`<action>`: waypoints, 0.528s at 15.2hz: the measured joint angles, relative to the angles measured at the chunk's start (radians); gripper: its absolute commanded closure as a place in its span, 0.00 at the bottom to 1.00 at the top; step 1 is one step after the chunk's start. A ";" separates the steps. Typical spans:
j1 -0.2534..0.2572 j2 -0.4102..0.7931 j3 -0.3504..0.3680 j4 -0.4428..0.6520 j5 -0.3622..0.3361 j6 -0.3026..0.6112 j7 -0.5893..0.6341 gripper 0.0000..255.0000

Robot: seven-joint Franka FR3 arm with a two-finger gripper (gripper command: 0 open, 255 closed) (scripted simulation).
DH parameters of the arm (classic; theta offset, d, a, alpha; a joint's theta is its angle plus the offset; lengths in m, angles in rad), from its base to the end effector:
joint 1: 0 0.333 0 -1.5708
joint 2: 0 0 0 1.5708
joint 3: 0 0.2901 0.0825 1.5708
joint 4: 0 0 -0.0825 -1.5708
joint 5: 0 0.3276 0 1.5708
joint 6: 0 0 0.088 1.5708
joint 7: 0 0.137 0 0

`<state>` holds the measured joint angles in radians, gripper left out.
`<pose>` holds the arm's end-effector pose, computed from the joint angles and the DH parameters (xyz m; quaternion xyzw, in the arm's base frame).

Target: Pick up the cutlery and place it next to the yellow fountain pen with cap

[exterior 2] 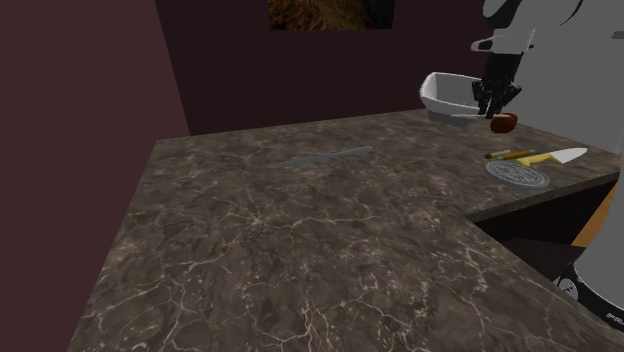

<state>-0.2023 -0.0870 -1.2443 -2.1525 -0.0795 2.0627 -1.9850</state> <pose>0.0493 -0.4734 0.3805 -0.9575 -0.2867 -0.0110 0.0288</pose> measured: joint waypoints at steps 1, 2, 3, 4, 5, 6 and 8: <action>0.006 0.023 -0.009 -0.009 0.021 -0.040 -0.013 1.00; 0.005 0.026 -0.011 -0.025 0.024 0.006 -0.017 1.00; 0.004 0.039 -0.017 -0.037 0.038 0.074 -0.031 1.00; 0.010 0.088 -0.033 -0.038 0.084 0.119 -0.068 1.00; 0.006 0.113 -0.035 -0.039 0.121 0.139 -0.095 1.00; 0.002 0.126 -0.034 -0.046 0.141 0.115 -0.107 1.00; -0.011 0.168 -0.022 -0.059 0.193 0.165 -0.143 1.00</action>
<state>-0.2128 0.0810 -1.2658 -2.2116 0.1138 2.2275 -2.1279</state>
